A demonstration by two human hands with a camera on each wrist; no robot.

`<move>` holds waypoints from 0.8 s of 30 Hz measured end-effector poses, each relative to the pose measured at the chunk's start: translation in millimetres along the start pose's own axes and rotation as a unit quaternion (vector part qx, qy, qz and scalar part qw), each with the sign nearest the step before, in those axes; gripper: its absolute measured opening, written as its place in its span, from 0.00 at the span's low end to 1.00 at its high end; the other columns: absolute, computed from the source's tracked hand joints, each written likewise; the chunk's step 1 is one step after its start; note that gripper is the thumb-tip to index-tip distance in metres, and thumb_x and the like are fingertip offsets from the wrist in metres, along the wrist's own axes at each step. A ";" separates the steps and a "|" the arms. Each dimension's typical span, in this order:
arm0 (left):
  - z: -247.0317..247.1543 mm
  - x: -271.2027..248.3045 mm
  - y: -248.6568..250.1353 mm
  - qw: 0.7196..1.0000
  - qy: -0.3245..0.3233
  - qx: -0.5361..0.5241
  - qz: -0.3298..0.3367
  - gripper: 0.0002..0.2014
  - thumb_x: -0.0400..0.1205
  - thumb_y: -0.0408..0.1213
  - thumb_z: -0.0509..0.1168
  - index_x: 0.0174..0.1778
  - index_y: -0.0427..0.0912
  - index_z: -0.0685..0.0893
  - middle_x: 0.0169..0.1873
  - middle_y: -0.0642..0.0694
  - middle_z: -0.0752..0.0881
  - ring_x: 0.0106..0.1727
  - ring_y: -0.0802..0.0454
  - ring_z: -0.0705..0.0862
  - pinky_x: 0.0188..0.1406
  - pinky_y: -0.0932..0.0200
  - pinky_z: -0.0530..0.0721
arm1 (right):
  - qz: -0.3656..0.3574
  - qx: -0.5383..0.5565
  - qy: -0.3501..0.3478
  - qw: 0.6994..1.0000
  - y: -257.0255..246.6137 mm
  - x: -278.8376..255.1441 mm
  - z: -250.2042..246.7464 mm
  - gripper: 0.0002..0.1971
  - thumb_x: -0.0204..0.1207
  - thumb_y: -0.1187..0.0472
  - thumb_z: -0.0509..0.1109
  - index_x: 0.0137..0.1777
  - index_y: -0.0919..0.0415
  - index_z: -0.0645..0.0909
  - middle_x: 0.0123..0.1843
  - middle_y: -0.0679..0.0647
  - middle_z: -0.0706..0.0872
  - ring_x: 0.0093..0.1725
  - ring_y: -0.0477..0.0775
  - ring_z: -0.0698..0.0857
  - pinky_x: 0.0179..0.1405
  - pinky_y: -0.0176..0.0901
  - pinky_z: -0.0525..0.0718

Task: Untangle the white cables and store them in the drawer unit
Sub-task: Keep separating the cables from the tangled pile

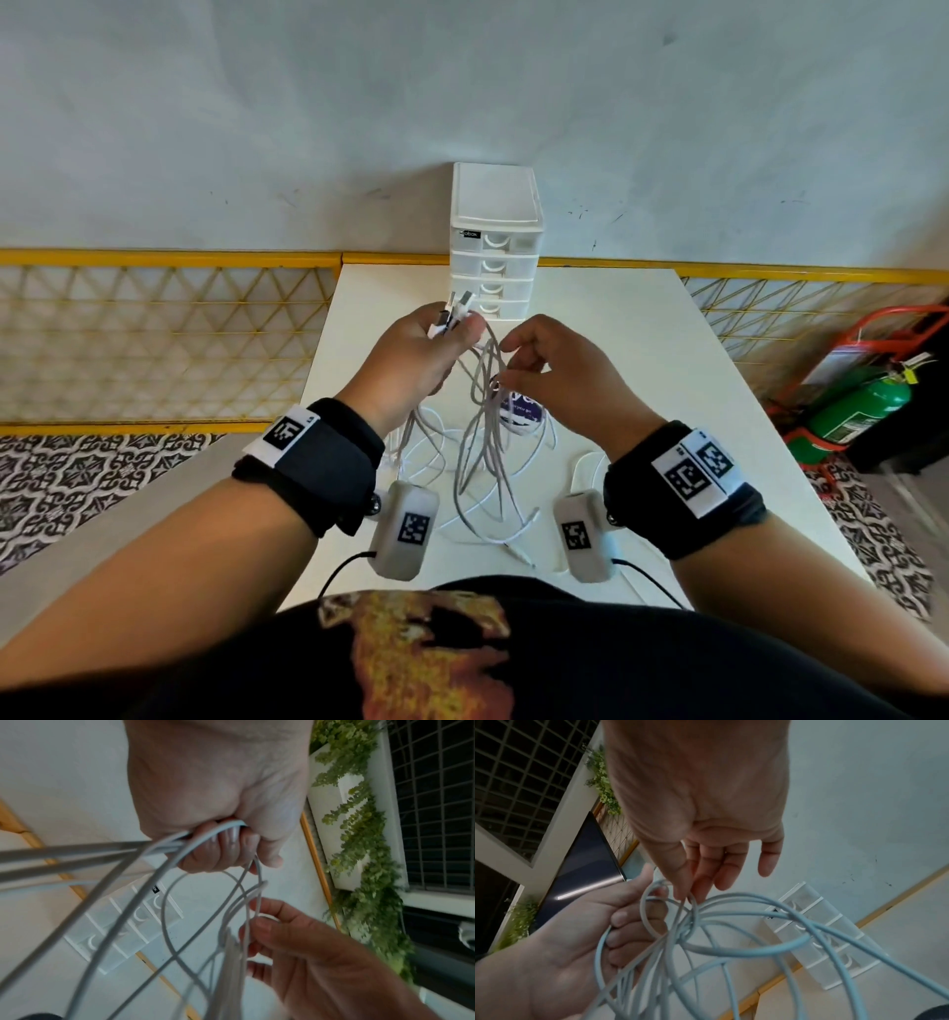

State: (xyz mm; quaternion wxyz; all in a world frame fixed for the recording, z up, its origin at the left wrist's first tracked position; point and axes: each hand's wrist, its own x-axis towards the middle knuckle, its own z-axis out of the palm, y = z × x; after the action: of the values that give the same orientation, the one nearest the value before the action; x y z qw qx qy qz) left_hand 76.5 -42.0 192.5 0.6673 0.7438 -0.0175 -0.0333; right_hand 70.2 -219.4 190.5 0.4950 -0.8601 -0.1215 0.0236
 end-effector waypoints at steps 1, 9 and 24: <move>0.0 -0.9 0.4 0.999 0.006 0.041 0.011 0.12 0.75 0.52 0.73 0.40 0.50 0.80 0.18 0.59 0.73 0.18 0.61 0.68 0.24 0.59 0.65 | -0.007 0.007 0.008 1.000 -1.6 0.1 0.5 0.10 0.72 0.67 0.75 0.49 0.54 0.79 0.41 0.56 0.88 0.32 0.42 0.83 0.34 0.31 0.77; -6.2 -3.5 1.9 0.986 0.028 0.167 0.010 0.04 0.82 0.46 0.68 0.43 0.51 0.83 0.28 0.56 0.85 0.24 0.66 0.77 0.30 0.66 0.74 | -0.046 0.005 0.077 0.996 -0.1 6.0 -14.1 0.13 0.75 0.68 0.66 0.43 0.47 0.74 0.37 0.46 0.78 0.34 0.42 0.75 0.37 0.29 0.75; -1.2 -2.8 3.4 0.980 0.118 0.149 0.059 0.04 0.79 0.39 0.68 0.39 0.49 0.86 0.35 0.54 0.87 0.31 0.58 0.76 0.31 0.64 0.71 | 0.009 -0.145 0.101 0.984 6.8 -2.1 -10.3 0.28 0.76 0.66 0.54 0.75 0.45 0.74 0.46 0.51 0.75 0.47 0.54 0.81 0.64 0.53 0.78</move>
State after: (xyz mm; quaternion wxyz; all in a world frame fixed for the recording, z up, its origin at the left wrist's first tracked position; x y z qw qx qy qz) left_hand 73.9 -41.0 196.1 0.5469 0.8315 0.0127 0.0972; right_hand 71.1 -231.8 189.8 0.3746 -0.9217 -0.0654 -0.0769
